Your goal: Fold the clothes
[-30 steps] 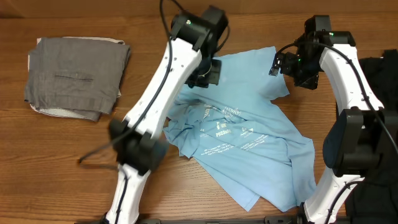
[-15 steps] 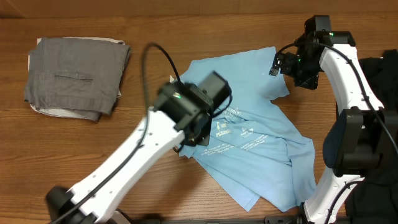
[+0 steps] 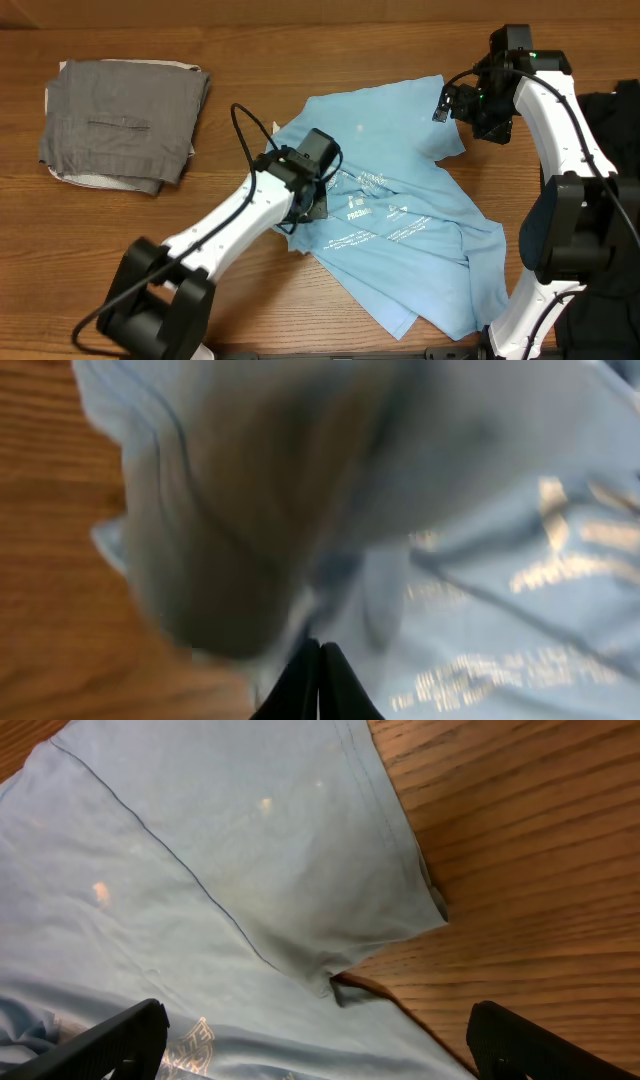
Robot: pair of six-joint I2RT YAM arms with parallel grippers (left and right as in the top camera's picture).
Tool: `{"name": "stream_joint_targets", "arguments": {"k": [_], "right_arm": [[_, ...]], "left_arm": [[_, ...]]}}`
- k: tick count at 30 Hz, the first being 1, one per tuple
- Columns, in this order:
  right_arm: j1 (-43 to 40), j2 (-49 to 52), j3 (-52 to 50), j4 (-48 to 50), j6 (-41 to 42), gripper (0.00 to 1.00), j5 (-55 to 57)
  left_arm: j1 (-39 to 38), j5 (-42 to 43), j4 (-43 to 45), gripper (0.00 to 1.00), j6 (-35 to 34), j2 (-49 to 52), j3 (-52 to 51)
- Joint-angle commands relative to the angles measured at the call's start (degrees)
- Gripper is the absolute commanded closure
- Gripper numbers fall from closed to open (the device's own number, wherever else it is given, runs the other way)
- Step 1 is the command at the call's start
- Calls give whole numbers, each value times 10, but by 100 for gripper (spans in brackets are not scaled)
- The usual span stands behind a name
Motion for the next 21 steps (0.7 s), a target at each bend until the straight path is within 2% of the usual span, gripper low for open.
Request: {"name": "stream_joint_targets", "arguments": {"k": [1, 4, 8, 14, 17, 21], "right_arm": [[-2, -15, 10, 2, 0, 0, -3], [-2, -15, 10, 2, 0, 0, -3], [-2, -15, 10, 2, 0, 0, -3], [-2, -15, 10, 2, 0, 0, -3], [-2, -15, 10, 2, 0, 0, -3], [-2, -15, 10, 2, 0, 0, -3]], "left_arm": [[11, 5, 32, 96, 19, 44, -6], [11, -1, 81, 96, 58, 82, -6], [21, -33, 129, 91, 61, 116, -6], [71, -37, 189, 96, 61, 151, -6], [99, -22, 218, 96, 61, 157, -6], [138, 29, 282, 89, 61, 160, -6]]}}
